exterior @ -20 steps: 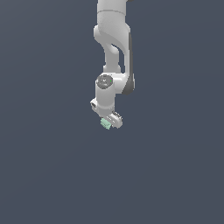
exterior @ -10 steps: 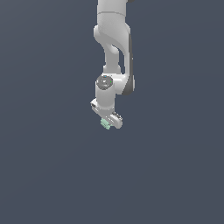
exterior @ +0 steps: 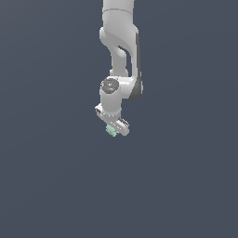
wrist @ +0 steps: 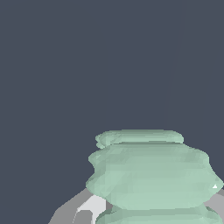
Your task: Pick up the object and move it to a goal position.
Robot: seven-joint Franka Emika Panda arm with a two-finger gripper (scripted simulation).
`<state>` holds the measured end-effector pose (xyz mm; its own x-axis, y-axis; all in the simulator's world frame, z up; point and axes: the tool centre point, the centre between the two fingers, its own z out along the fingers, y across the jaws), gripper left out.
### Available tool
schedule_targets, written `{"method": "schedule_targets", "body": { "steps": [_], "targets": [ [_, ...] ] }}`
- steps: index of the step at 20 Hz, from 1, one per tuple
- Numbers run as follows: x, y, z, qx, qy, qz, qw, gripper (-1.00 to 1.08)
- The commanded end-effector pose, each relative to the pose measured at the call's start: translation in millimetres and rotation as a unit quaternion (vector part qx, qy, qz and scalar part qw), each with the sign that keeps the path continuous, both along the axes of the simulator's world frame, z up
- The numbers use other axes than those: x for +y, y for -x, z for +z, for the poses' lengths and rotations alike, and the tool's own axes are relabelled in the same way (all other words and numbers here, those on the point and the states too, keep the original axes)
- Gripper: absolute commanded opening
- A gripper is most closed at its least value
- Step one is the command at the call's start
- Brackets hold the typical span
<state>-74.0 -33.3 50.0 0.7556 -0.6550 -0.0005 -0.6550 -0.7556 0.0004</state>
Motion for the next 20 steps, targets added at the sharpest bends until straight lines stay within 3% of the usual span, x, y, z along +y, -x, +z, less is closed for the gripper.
{"method": "schedule_targets", "body": {
  "steps": [1, 9, 20],
  "targets": [
    [-3.8, -0.7, 9.1, 0.000, 0.000, 0.000, 1.0000, -1.00],
    [-26.3, -3.5, 62.2, 0.000, 0.000, -0.001, 1.0000, -1.00],
    [-73.5, -10.1, 174.0, 0.000, 0.000, -0.001, 1.0000, -1.00]
  ]
}}
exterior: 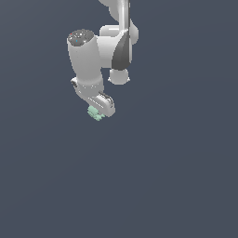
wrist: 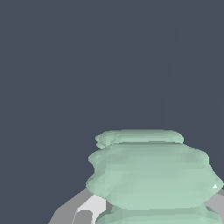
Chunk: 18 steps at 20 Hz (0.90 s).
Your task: Pick up the object and move it to a goal position.
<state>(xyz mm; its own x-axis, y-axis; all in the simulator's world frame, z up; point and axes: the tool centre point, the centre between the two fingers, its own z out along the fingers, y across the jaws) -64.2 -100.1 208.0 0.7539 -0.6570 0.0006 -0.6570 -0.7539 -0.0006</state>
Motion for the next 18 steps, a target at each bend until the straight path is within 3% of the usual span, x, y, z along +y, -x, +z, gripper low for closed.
{"method": "schedule_targets", "body": {
  "steps": [1, 18],
  "targets": [
    [-10.9, -1.0, 26.2, 0.000, 0.000, 0.000, 1.0000, -1.00],
    [-79.1, -15.5, 190.7, 0.000, 0.000, 0.001, 1.0000, -1.00]
  ]
}}
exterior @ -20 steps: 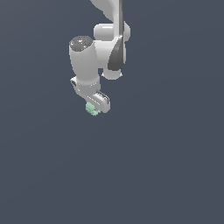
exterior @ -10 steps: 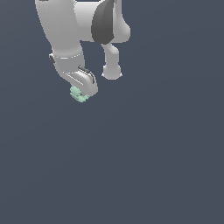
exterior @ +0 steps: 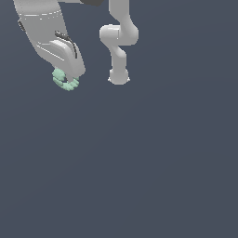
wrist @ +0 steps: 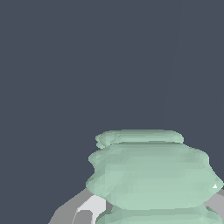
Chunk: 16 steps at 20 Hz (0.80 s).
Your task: Pick up the object and move it to a goal position.
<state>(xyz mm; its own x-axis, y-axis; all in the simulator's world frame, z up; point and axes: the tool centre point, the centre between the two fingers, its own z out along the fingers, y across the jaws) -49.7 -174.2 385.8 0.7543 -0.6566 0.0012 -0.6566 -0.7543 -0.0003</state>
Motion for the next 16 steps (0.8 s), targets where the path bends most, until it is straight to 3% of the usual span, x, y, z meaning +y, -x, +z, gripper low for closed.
{"method": "schedule_targets", "body": {
  "steps": [1, 16],
  "targets": [
    [-8.4, -1.9, 20.7, 0.001, 0.000, 0.000, 1.0000, -1.00],
    [-43.7, -13.8, 104.4, 0.001, 0.000, 0.001, 1.0000, -1.00]
  ]
}}
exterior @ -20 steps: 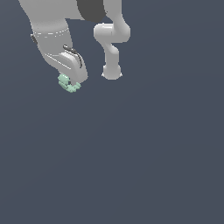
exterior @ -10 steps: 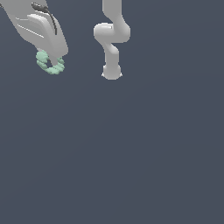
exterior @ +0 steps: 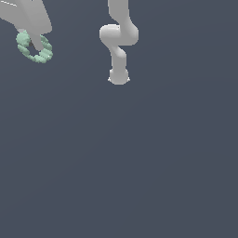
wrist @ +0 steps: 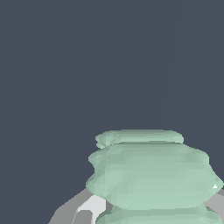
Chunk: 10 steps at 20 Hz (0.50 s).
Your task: Pick up the object and move it to a goal position.
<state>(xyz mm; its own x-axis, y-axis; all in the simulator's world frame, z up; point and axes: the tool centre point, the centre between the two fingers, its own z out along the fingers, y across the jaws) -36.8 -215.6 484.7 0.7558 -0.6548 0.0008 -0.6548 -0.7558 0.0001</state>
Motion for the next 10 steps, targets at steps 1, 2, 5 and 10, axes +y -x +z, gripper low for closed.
{"method": "schedule_targets", "body": {
  "steps": [1, 2, 5, 10],
  "targets": [
    [-3.5, -1.4, 8.2, 0.000, 0.000, 0.000, 1.0000, -1.00],
    [-4.6, -1.8, 10.8, 0.000, 0.000, 0.000, 1.0000, -1.00],
    [-7.2, -3.0, 16.6, 0.000, 0.000, 0.000, 1.0000, -1.00],
    [-9.3, -4.1, 21.5, 0.000, 0.000, 0.000, 1.0000, -1.00]
  ]
}}
